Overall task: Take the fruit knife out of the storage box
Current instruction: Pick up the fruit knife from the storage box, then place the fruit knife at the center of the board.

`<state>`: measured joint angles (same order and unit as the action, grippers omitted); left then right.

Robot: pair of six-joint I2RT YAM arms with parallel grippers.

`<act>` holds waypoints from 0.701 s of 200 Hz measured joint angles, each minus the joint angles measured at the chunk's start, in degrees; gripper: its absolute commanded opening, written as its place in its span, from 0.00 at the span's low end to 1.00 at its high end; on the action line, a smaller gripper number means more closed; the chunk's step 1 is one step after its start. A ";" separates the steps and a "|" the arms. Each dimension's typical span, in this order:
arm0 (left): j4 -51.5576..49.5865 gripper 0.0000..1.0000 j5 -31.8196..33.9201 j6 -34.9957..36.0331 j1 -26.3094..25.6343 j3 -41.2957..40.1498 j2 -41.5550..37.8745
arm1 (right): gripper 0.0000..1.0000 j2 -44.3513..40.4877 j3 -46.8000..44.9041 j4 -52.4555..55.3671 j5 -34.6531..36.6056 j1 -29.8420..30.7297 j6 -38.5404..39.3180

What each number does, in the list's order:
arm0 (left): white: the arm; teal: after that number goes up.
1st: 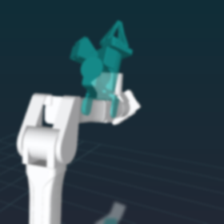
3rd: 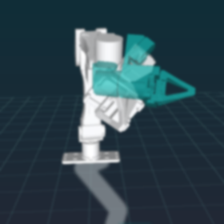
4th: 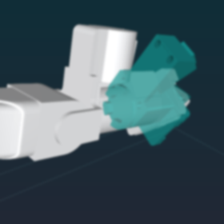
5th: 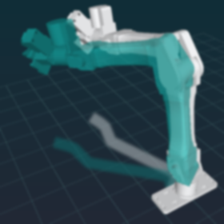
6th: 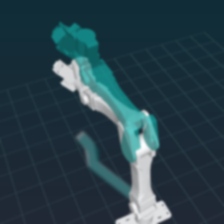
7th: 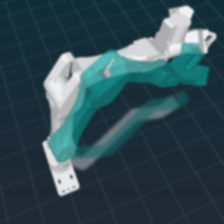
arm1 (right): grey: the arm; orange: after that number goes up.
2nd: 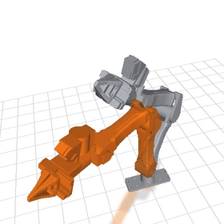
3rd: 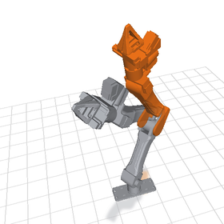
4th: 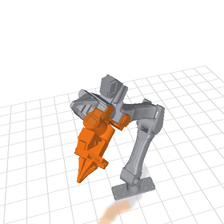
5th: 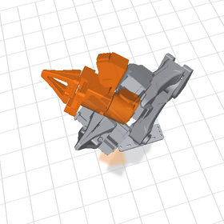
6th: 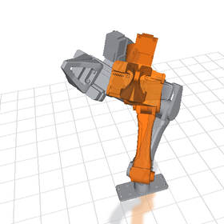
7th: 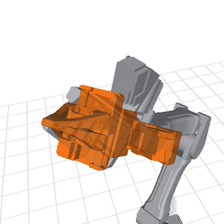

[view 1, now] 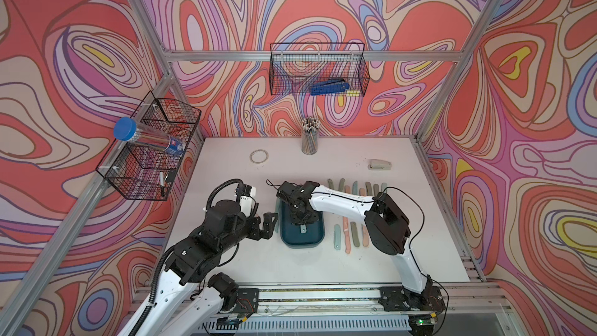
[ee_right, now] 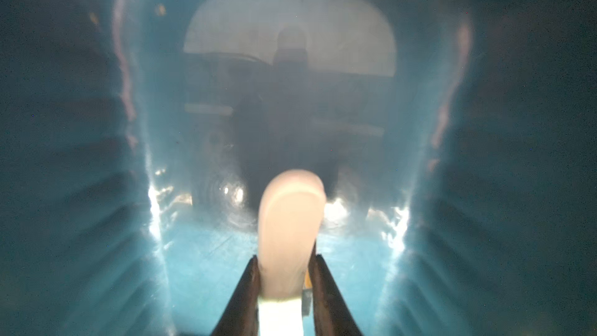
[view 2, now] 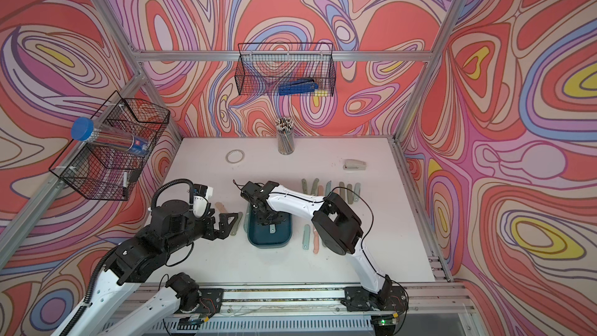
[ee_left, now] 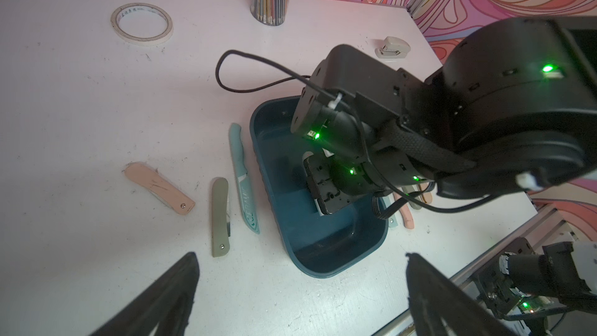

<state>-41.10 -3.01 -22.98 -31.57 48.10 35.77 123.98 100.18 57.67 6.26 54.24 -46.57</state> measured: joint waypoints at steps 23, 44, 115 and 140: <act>0.02 1.00 -0.17 0.00 0.00 0.00 0.13 | 0.25 -1.81 0.00 -0.04 0.94 -0.35 0.31; 0.02 1.00 -0.24 0.00 0.00 0.00 0.42 | 0.25 -3.91 -0.02 0.09 1.68 -0.74 0.63; 0.13 1.00 -3.28 0.02 0.00 0.00 1.99 | 0.27 -23.17 -11.39 2.27 4.17 -7.93 1.60; 0.46 1.00 -7.02 0.04 0.00 0.00 3.10 | 0.27 -33.09 -20.02 3.69 4.63 -13.57 2.78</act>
<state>-40.64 -10.02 -22.94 -31.57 48.10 38.87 90.89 80.16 61.36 10.90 40.66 -43.79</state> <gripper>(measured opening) 0.997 0.272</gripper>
